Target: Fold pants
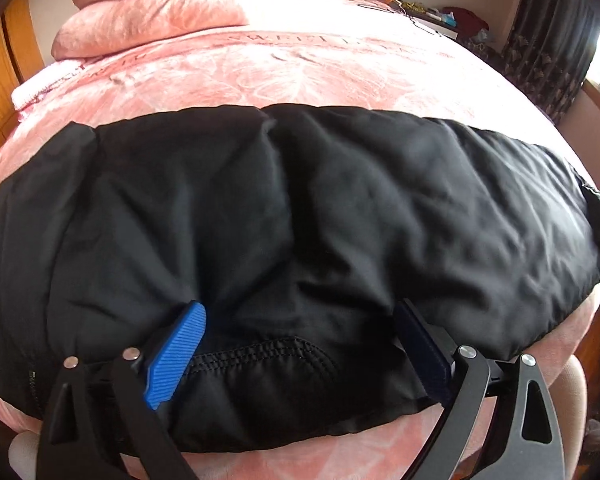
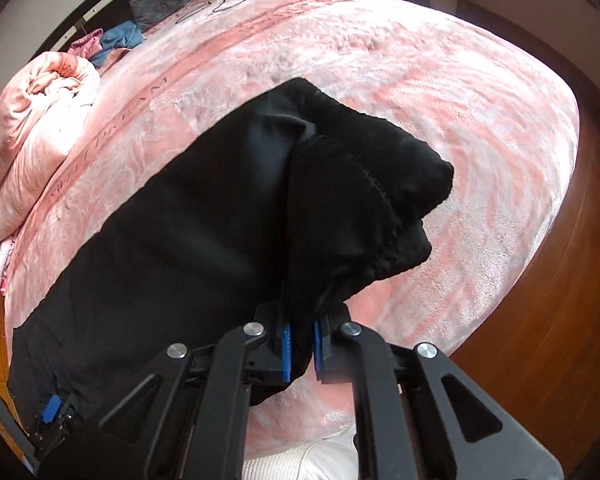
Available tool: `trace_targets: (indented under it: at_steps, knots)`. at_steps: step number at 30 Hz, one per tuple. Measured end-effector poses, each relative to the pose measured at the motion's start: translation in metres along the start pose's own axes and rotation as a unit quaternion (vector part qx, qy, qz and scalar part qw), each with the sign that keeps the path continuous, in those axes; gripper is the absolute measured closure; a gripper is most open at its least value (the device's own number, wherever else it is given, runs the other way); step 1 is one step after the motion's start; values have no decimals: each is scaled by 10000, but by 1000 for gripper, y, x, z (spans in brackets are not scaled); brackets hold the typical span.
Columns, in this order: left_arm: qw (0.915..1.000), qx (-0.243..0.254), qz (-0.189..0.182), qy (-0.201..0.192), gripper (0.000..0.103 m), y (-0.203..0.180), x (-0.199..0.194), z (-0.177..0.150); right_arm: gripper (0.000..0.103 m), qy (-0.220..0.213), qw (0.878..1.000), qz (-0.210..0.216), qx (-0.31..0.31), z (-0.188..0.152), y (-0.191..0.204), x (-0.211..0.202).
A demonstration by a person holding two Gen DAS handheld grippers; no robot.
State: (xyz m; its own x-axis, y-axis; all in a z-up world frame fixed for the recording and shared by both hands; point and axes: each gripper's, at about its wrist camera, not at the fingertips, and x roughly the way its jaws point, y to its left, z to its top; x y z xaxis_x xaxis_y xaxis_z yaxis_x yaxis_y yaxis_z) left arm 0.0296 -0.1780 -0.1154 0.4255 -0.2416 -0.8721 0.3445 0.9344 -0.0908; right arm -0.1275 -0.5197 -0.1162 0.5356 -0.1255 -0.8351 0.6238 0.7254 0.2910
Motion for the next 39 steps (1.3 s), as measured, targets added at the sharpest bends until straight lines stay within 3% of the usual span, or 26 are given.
trace_targets:
  at_steps: [4,9,13,19,22,29,31,33,35,37,39]
  knots:
    - [9980,-536,-275,-172,9,32,-26,2,96,-697,9940,638,-548,13,57,-52]
    - [9946,-912,-140,-484,9,72,-57,9,94,-1103,9657,1415,-1880,-7,163,-91]
    - [9917,-1131,44,-609,9,102,-71,13,94,-874,9369,1789,-2873,-49,245,-81]
    - [9815,-1652,415,-870,9,164,-92,5,94,98,8991,1875,-3954,-133,321,-35]
    - [9750,-1928,540,-962,9,196,-98,1,94,258,8854,1602,-4356,-170,336,-16]
    - [9691,-2259,373,-921,9,222,-93,-8,79,603,8766,1474,-4540,-193,339,-4]
    - [9697,-2243,327,-916,9,220,-93,-10,68,769,8811,1662,-4360,-186,332,-10]
    - [9702,-2222,317,-909,9,219,-92,-11,23,1017,8730,2097,-4285,-184,329,-19]
    - [9698,-2245,274,-914,9,220,-91,-12,23,1030,8627,2429,-4314,-186,329,-30]
    - [9688,-2288,276,-910,9,221,-91,-14,24,825,8701,2309,-4275,-187,332,-35]
    - [9681,-2323,272,-903,9,222,-91,-15,26,699,8683,2104,-4437,-192,340,-34]
